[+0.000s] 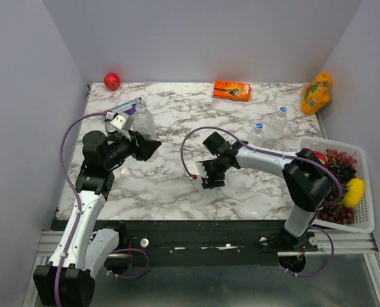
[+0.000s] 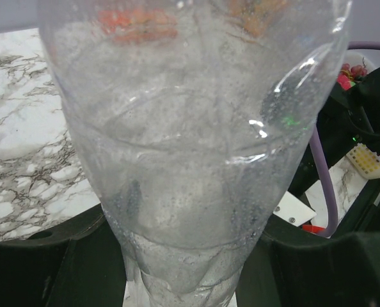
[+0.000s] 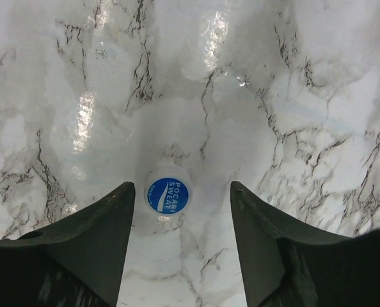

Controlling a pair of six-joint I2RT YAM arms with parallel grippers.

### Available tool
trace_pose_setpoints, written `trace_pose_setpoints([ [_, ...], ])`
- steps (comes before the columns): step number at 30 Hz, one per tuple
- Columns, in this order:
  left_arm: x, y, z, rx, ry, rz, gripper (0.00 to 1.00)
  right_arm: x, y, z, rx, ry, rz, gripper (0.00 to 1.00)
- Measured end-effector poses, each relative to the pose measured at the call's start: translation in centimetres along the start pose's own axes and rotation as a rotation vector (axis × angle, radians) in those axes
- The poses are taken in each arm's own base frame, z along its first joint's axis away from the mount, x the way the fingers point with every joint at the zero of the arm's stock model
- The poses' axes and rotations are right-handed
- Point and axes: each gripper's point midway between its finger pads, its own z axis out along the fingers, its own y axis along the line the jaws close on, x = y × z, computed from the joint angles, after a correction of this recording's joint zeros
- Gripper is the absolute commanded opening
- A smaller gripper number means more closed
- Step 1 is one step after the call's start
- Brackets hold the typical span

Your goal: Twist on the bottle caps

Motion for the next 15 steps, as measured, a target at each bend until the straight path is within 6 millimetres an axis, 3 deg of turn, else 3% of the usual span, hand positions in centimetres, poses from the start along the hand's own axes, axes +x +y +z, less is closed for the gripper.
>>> trace_pose_setpoints([
  [6,0.4,0.1,0.0,-0.001,0.005,-0.004,0.17,-0.4,-0.5,0.5,-0.039,-0.007,-0.037,0.60],
  [15,0.7,0.2,0.0,-0.002,0.004,-0.003,0.17,0.5,0.7,0.6,-0.085,0.016,-0.084,0.56],
])
